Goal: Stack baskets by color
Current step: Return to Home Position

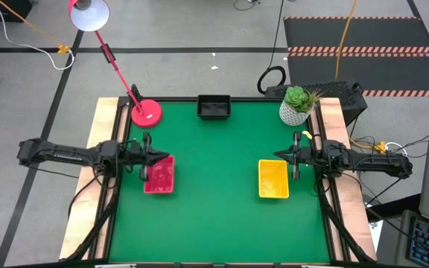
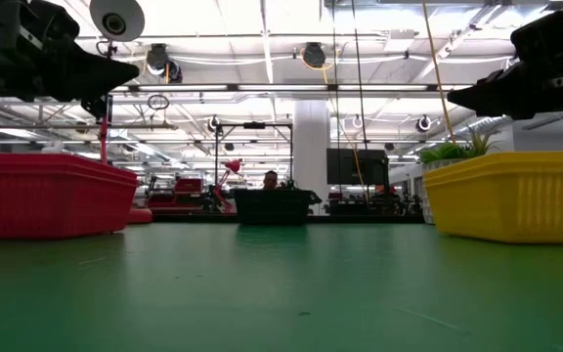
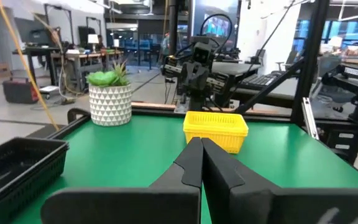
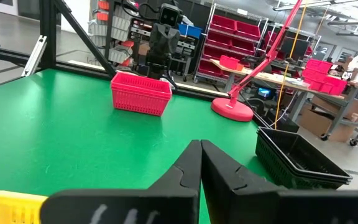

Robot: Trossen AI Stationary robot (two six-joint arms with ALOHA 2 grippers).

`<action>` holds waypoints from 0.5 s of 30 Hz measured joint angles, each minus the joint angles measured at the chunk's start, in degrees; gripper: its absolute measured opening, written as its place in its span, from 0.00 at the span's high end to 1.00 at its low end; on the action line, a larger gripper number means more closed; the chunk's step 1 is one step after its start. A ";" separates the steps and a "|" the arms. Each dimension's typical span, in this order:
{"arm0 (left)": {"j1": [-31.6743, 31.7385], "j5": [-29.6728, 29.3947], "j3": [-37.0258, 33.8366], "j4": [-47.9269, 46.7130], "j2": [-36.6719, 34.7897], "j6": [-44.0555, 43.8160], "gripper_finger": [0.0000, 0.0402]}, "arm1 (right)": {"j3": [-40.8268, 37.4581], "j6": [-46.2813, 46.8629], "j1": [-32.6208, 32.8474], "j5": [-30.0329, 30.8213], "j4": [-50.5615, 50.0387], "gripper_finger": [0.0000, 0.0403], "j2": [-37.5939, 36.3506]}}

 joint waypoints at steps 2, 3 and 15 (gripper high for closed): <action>0.00 0.38 0.00 -0.94 -1.24 0.62 1.00 | 0.00 0.00 0.00 0.00 0.00 1.00 0.00; 0.00 0.40 0.00 -1.79 -1.92 0.81 1.00 | -0.01 0.00 0.00 -0.01 0.01 1.00 0.00; 0.00 0.42 0.00 -14.62 -11.52 0.68 1.00 | -0.01 0.00 0.00 -0.01 0.00 1.00 0.00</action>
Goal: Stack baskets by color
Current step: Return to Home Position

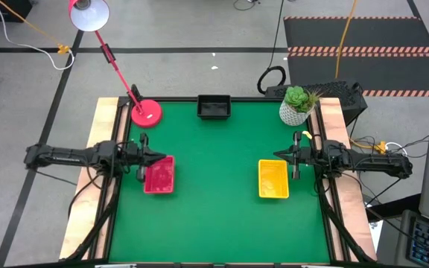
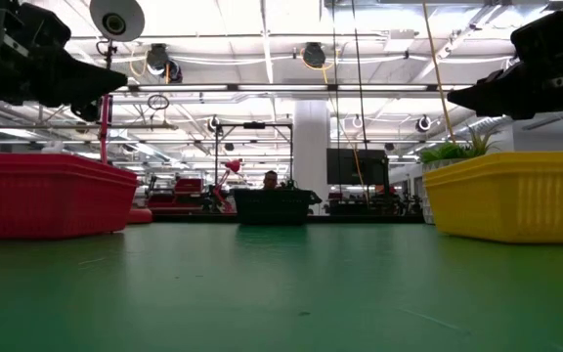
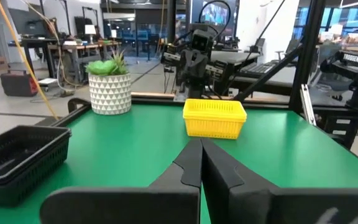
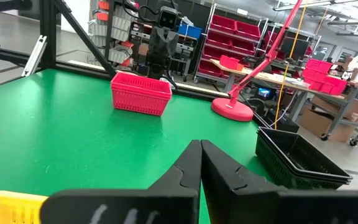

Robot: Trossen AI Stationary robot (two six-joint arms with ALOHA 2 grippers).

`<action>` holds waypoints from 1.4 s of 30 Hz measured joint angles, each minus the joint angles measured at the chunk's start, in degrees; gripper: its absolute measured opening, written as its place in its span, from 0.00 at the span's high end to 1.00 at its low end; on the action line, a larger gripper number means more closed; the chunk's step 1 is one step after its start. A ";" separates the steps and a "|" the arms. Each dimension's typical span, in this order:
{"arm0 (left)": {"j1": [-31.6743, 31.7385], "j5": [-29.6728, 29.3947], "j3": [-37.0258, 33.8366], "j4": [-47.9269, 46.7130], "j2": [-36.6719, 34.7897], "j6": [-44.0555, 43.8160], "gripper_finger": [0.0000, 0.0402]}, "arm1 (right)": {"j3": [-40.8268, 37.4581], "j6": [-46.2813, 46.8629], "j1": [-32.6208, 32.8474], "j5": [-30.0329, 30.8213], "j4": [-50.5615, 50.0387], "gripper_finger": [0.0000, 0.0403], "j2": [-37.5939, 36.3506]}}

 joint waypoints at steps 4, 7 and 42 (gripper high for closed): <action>0.00 0.00 0.00 -3.43 -2.79 -0.18 1.00 | 0.01 0.00 0.00 0.00 0.00 1.00 0.00; 0.00 0.00 0.00 -6.30 -5.13 -0.14 1.00 | 0.01 0.00 -0.01 0.00 0.00 1.00 0.00; 0.00 0.07 0.13 -11.63 -10.95 0.97 0.99 | -0.01 0.00 -0.02 -0.01 0.05 1.00 0.02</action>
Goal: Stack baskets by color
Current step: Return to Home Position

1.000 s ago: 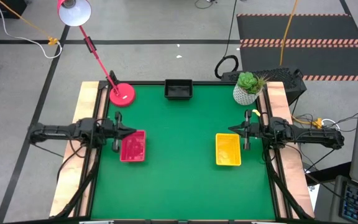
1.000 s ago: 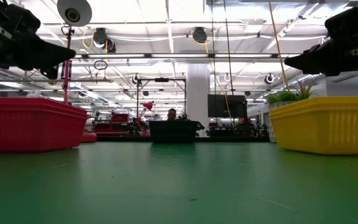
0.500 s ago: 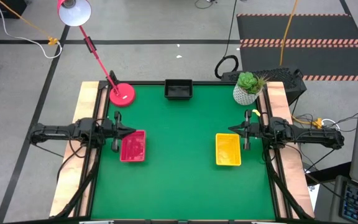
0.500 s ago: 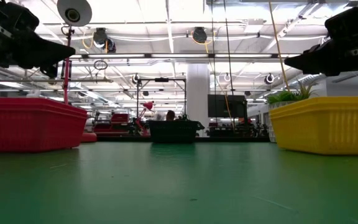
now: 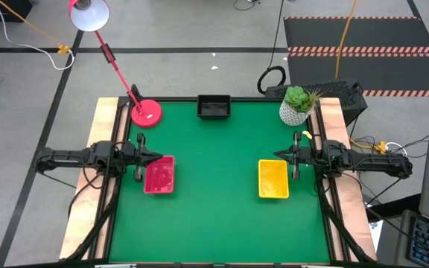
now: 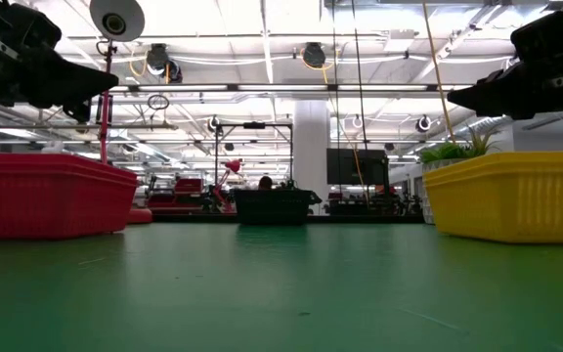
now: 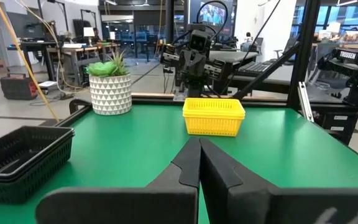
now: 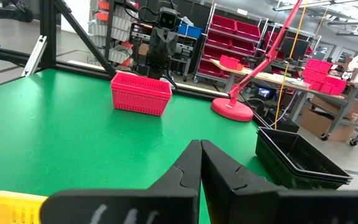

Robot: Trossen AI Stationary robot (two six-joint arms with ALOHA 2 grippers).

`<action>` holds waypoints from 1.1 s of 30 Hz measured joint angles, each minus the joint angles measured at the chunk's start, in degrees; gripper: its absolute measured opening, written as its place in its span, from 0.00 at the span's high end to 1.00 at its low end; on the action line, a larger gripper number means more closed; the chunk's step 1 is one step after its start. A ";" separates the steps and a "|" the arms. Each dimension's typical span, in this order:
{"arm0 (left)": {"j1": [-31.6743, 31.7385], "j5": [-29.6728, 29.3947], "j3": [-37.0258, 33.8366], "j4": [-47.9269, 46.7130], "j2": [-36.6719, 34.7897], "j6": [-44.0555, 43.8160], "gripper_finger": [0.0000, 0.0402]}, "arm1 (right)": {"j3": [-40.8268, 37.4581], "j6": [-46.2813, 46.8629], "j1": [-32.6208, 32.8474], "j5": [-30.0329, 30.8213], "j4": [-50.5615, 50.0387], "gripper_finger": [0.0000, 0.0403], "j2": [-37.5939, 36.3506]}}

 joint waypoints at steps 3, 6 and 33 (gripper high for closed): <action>0.00 0.00 0.00 0.00 0.00 0.00 0.99 | 0.00 0.01 0.00 0.01 0.02 1.00 -0.01; 0.00 0.02 0.00 0.00 0.00 0.00 0.99 | 0.00 0.00 0.00 0.00 0.02 1.00 0.00; -0.04 0.04 -0.04 -0.03 0.00 0.02 0.95 | 0.02 0.01 0.00 0.00 0.04 1.00 -0.02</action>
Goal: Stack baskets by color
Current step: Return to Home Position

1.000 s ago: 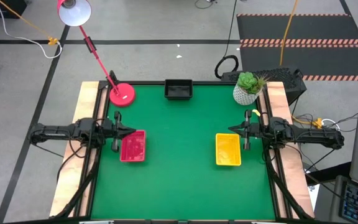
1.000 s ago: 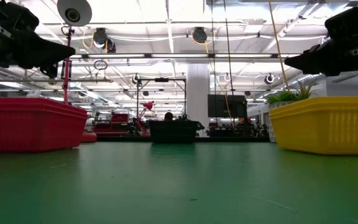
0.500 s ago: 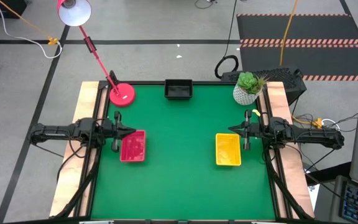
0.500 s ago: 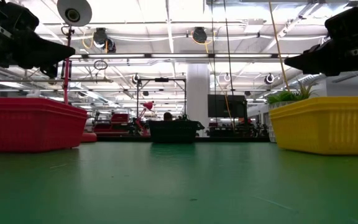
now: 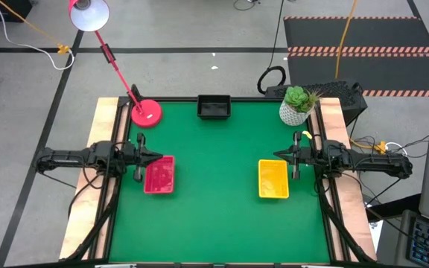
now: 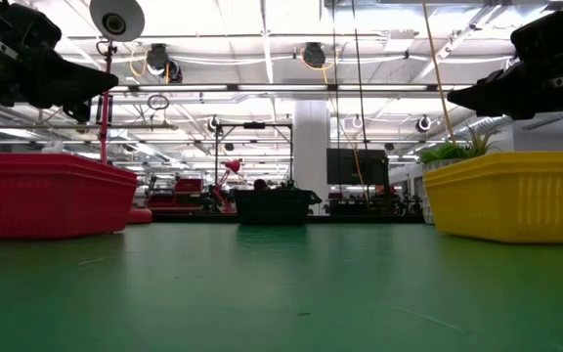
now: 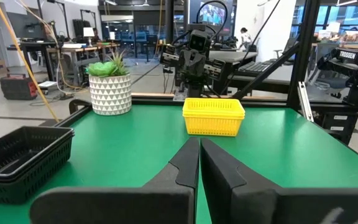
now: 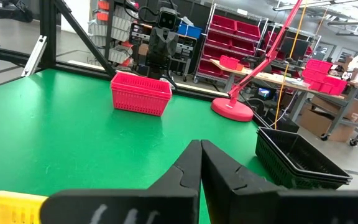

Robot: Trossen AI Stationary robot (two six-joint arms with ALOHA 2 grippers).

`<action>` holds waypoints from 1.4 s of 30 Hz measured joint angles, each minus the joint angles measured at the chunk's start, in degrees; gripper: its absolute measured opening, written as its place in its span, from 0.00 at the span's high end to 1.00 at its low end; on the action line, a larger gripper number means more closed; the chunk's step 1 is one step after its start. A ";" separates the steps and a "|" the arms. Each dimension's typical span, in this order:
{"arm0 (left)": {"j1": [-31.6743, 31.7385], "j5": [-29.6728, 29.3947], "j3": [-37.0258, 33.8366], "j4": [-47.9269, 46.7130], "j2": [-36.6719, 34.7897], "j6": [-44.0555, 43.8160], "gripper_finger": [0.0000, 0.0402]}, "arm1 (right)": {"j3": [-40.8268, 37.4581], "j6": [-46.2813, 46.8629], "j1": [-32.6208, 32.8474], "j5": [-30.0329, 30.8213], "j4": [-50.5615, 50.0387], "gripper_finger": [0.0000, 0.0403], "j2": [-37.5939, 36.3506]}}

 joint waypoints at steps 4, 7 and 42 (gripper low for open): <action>0.00 0.02 0.00 0.00 0.00 -0.02 0.95 | -0.02 -0.01 0.00 0.00 0.00 1.00 0.00; 0.00 0.02 0.00 0.00 0.00 -0.02 0.95 | -0.02 -0.01 0.01 0.00 0.00 1.00 0.00; 0.04 -0.04 -0.13 2.82 0.02 0.00 0.95 | -0.02 -0.01 0.02 0.02 0.00 1.00 0.00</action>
